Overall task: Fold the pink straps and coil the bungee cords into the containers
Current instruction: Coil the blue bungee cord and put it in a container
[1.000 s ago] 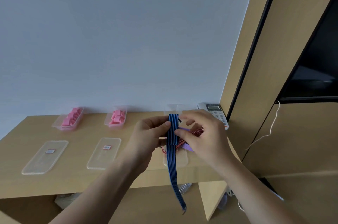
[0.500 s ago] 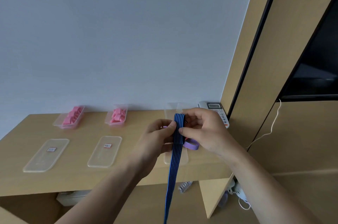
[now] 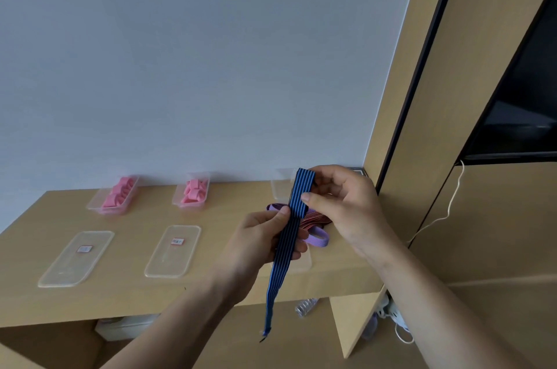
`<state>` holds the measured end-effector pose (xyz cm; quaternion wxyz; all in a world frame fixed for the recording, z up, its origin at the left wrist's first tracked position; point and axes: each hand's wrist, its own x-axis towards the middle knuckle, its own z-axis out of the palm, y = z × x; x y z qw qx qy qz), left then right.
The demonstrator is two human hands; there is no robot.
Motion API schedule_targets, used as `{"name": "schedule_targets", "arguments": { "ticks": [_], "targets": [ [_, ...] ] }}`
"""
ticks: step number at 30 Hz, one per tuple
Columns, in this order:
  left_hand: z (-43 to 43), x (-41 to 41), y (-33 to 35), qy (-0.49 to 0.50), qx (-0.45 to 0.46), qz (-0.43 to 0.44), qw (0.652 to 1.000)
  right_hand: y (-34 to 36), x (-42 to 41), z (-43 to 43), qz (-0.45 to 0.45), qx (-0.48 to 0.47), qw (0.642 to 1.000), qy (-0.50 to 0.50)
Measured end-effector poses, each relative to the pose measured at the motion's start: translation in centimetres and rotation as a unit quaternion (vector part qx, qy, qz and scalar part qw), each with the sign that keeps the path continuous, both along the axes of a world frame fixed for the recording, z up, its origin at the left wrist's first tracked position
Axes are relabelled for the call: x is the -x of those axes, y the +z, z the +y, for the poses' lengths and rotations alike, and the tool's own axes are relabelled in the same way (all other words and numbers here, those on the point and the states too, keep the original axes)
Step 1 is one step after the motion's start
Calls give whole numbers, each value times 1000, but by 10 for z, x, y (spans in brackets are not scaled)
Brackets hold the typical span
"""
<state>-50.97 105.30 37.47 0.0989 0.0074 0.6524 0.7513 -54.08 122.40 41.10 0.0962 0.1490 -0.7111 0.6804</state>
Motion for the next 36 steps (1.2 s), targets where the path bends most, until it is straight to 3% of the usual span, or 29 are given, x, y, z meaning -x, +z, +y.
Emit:
{"name": "schedule_targets", "arguments": {
  "ticks": [4, 10, 14, 18, 24, 28, 31, 36],
  "targets": [
    [0, -1, 2, -6, 22, -4, 1000, -2, 1, -1, 45, -16, 999, -26],
    [0, 6, 13, -8, -55, -30, 998, -11, -6, -6, 186, -106, 973, -91],
    [-2, 13, 15, -6, -71, -31, 997, -20, -12, -9, 318, -165, 925, -128],
    [-3, 16, 15, -26, -77, -31, 996, -33, -14, -11, 366, -215, 897, -124],
    [-6, 20, 10, -12, -72, -19, 997, -39, -16, -9, 327, -249, 907, -95],
    [-6, 20, 5, -7, -59, -18, 998, -32, -17, -10, 237, -206, 947, -66],
    [-5, 18, 4, -18, -45, -12, 999, -29, -15, -11, 117, -202, 971, -48],
    [-3, 17, 5, -19, -44, -5, 999, -34, -14, -15, 41, -201, 978, -21]
  ]
}}
